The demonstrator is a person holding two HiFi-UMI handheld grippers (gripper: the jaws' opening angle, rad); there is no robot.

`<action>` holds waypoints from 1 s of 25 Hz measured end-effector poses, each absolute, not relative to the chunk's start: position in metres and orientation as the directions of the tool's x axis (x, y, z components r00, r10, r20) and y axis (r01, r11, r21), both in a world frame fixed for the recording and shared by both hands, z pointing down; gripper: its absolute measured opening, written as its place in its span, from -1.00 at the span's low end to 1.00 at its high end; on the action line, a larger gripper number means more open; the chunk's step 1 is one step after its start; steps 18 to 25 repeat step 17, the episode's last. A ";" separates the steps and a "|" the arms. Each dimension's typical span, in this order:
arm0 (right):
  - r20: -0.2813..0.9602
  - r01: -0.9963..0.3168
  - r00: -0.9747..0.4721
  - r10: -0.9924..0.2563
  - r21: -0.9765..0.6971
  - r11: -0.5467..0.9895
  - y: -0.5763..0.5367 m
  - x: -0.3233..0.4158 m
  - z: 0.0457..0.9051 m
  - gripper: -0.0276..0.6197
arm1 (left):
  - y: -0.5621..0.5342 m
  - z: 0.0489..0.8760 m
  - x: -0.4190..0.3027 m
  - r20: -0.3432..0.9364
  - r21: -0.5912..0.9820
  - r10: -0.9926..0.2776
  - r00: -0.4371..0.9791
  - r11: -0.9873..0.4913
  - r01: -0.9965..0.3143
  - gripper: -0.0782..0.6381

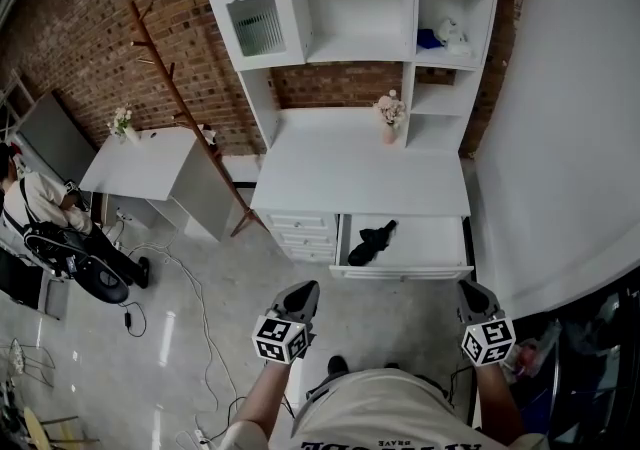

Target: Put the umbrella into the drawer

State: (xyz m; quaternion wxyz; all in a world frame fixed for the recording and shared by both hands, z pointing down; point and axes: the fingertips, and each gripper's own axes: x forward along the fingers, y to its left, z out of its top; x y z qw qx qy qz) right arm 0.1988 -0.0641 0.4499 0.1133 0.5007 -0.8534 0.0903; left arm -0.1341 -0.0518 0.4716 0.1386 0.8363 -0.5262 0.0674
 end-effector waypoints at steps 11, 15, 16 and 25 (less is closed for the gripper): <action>0.272 -0.876 -0.470 -0.840 -0.029 0.481 -0.065 0.197 0.443 -0.81 | -0.054 0.466 -0.135 0.243 0.161 -0.862 0.445 -0.416 -0.895 -0.71; 0.268 -0.878 -0.467 -0.843 -0.026 0.478 -0.065 0.196 0.441 -0.81 | -0.055 0.464 -0.137 0.236 0.160 -0.864 0.444 -0.416 -0.895 -0.71; 0.267 -0.878 -0.466 -0.844 -0.025 0.477 -0.065 0.196 0.441 -0.81 | -0.055 0.463 -0.138 0.235 0.159 -0.865 0.444 -0.417 -0.895 -0.71; 0.266 -0.879 -0.465 -0.844 -0.024 0.477 -0.065 0.196 0.441 -0.81 | -0.055 0.462 -0.138 0.233 0.159 -0.865 0.444 -0.417 -0.895 -0.71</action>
